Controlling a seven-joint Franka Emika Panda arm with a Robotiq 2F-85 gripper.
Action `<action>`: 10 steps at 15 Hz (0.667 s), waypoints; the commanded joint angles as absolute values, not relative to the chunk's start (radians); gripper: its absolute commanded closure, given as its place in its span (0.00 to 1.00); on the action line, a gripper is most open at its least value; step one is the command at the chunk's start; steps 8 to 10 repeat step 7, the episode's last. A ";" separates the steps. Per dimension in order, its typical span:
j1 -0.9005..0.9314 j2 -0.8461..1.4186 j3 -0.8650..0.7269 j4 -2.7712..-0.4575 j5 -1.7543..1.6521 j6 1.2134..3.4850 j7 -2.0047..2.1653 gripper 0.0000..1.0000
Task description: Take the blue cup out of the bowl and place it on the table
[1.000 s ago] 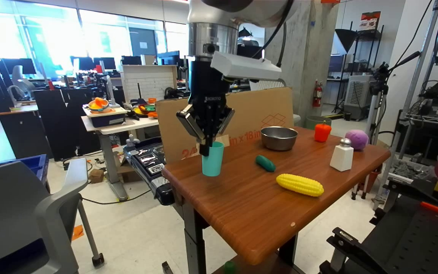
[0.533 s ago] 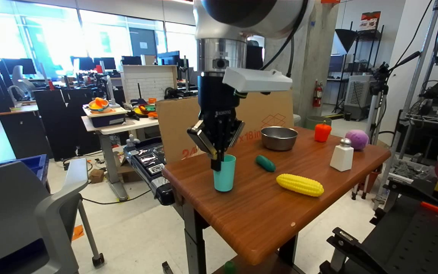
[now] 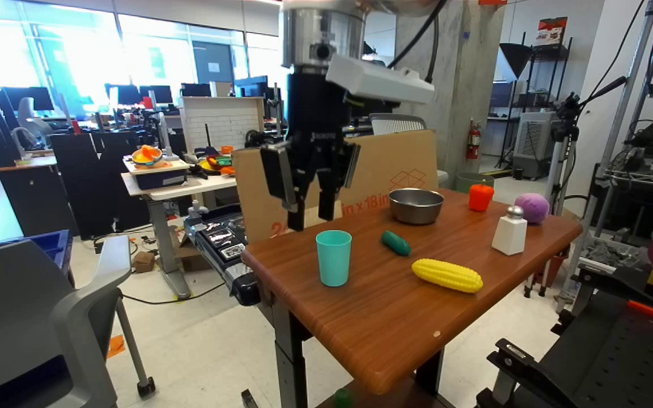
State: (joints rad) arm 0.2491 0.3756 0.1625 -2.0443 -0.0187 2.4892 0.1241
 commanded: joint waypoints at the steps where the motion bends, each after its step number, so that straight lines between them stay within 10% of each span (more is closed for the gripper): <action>1: 0.231 0.183 0.175 -2.100 0.000 2.444 0.108 0.13; 10: 0.237 0.225 0.172 -2.062 -0.017 2.427 0.125 0.00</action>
